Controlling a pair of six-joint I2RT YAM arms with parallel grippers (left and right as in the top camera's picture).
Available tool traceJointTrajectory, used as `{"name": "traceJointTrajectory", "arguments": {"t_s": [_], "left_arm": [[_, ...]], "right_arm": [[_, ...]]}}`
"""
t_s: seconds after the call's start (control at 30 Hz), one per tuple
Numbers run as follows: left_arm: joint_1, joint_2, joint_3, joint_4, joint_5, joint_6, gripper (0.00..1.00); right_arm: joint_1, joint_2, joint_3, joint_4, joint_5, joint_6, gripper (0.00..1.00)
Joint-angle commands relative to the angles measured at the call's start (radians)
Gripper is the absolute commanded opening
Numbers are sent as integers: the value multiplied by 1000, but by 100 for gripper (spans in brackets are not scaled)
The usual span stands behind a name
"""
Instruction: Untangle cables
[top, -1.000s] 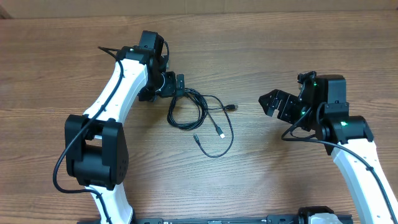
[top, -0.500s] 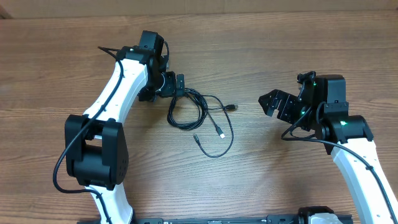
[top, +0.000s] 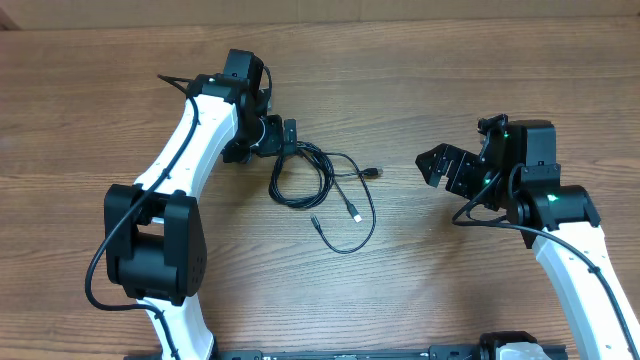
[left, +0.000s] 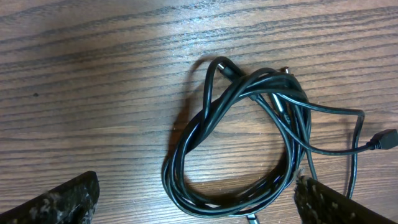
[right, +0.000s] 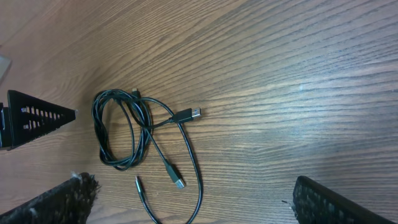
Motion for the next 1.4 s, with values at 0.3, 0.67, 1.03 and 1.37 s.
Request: {"name": "traceJointTrajectory", "arguments": {"t_s": [0.3, 0.67, 1.03, 1.37], "left_arm": [[-6, 3, -7, 0, -13, 12, 100], [-6, 3, -7, 1, -13, 12, 100], [-6, 3, -7, 0, -13, 12, 100], [-14, 3, -10, -72, 18, 87, 22]], "right_arm": [[-4, 2, 24, 3, -6, -10, 100], [-4, 2, 24, 3, -6, -10, 100], [-4, 2, 24, 3, -6, -10, 100], [2, 4, 24, -50, -84, -2, 32]]}}
